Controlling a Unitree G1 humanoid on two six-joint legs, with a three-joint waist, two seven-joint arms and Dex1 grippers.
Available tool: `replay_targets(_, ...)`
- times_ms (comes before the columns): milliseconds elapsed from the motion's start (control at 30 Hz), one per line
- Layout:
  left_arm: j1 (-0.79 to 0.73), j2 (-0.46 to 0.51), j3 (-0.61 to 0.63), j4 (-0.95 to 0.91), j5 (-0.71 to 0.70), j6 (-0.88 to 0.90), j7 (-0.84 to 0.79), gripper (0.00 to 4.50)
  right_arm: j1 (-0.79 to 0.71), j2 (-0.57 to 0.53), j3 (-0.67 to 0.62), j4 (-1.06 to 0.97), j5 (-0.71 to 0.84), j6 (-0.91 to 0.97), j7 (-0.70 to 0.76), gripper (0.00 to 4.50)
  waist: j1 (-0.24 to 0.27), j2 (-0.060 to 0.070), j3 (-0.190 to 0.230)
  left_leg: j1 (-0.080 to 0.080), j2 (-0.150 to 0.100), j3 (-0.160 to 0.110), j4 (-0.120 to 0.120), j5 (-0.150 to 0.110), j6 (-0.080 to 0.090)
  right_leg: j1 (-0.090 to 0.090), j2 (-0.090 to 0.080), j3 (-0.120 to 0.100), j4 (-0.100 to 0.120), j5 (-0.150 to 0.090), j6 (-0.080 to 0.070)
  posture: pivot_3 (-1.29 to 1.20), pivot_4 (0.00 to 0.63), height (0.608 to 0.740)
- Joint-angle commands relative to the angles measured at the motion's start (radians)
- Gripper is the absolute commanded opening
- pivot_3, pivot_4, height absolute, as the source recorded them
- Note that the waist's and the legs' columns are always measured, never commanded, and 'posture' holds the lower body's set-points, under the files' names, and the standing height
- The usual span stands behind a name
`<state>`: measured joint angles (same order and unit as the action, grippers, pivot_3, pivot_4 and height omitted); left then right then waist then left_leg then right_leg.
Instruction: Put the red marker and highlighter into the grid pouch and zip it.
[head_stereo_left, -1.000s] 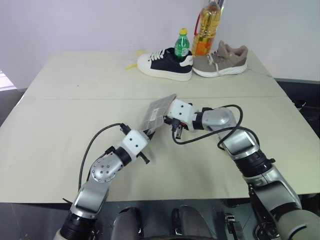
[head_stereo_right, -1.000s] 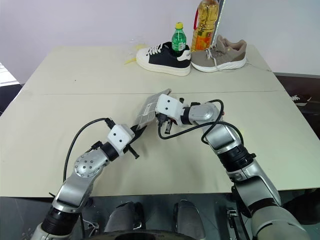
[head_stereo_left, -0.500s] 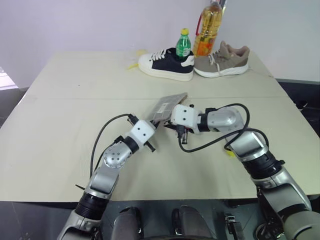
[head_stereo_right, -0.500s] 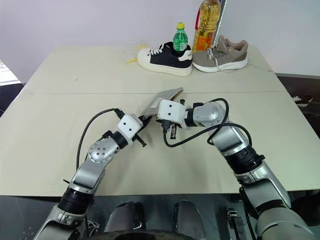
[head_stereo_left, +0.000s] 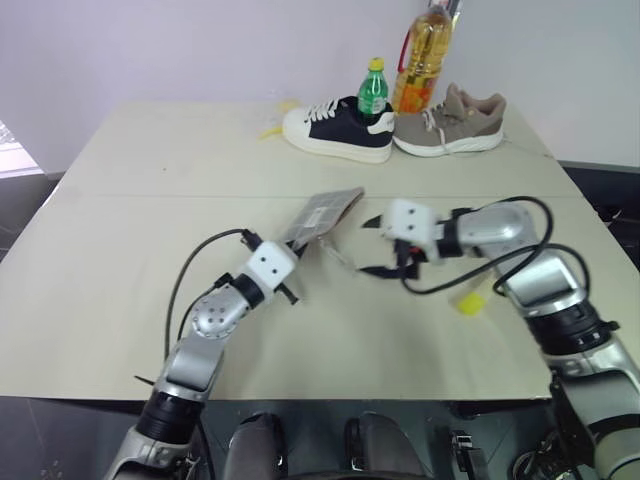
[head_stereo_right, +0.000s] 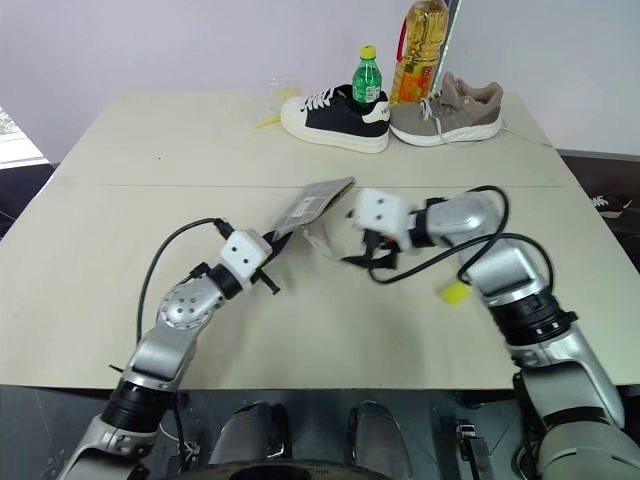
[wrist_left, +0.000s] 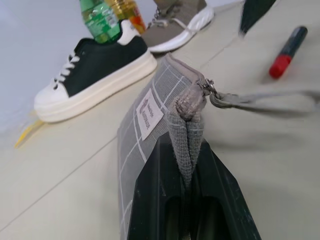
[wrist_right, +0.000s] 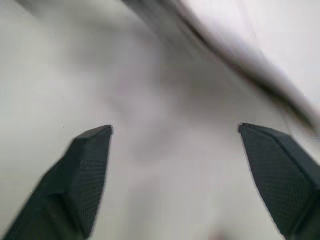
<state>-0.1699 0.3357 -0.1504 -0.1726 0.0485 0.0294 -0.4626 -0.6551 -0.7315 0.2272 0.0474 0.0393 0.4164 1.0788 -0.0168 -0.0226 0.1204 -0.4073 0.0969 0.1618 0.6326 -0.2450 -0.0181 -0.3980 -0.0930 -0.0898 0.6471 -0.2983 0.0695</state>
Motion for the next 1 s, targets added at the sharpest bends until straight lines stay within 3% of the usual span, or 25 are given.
replay_targets(33, 0.007, 0.024, 0.034, -0.064, -0.061, 0.008, -0.044, 0.0, -0.03, -0.014, -0.028, 0.102, -0.013, -0.038, -0.012, 4.01, -0.001, 0.0, 0.0, 0.0, 0.0, 0.0, 0.0, 0.0, 0.0, 0.0, 0.0, 0.0, 0.0, 0.0, 0.0, 0.0, 0.15, 0.705)
replay_targets(333, 0.038, 0.094, 0.042, -0.178, -0.188, 0.106, -0.156, 0.0, -0.27, 0.019, 0.042, 0.742, -0.156, -0.232, -0.015, 4.01, -0.001, 0.002, 0.002, 0.0, 0.0, 0.001, 0.0, 0.001, -0.001, 0.0, 0.001, 0.0, 0.0, 0.0, 0.0, 0.0, 0.15, 0.705)
replay_targets(500, 0.043, 0.093, 0.04, -0.203, -0.19, 0.128, -0.144, 0.0, -0.336, 0.029, 0.066, 0.911, -0.19, -0.277, 0.077, 4.01, 0.001, 0.003, 0.002, 0.0, 0.0, 0.002, 0.0, 0.002, -0.004, 0.0, 0.002, 0.0, 0.0, 0.0, 0.0, 0.0, 0.15, 0.705)
replay_targets(600, 0.061, 0.095, 0.045, -0.219, -0.19, 0.132, -0.136, 0.0, -0.348, 0.025, 0.066, 0.957, -0.196, -0.283, 0.14, 3.08, 0.0, 0.004, 0.002, 0.0, 0.0, 0.002, 0.0, 0.003, -0.005, 0.001, 0.001, 0.0, 0.0, 0.0, 0.0, 0.0, 0.15, 0.705)
replay_targets(733, 0.074, 0.096, 0.048, -0.225, -0.189, 0.133, -0.132, 0.0, -0.348, 0.024, 0.059, 0.972, -0.207, -0.297, 0.161, 1.0, 0.0, 0.004, 0.002, 0.001, 0.0, 0.001, 0.0, 0.003, -0.006, 0.001, 0.001, 0.0, 0.0, 0.0, 0.0, 0.0, 0.15, 0.705)
replay_targets(800, 0.076, 0.097, 0.051, -0.223, -0.189, 0.132, -0.131, 0.0, -0.338, 0.021, 0.058, 0.962, -0.208, -0.308, 0.177, 0.24, 0.0, 0.004, 0.002, 0.001, 0.0, 0.001, 0.0, 0.004, -0.006, 0.001, 0.001, 0.0, 0.0, 0.0, 0.0, 0.0, 0.15, 0.705)
replay_targets(1000, 0.065, 0.098, 0.074, -0.205, -0.205, 0.121, -0.132, 0.0, -0.271, 0.0, 0.026, 0.751, -0.207, -0.49, 0.096, 0.24, 0.0, 0.005, 0.003, 0.001, 0.0, 0.001, 0.0, 0.005, -0.008, 0.001, 0.001, 0.0, 0.0, 0.0, 0.0, 0.0, 0.15, 0.705)
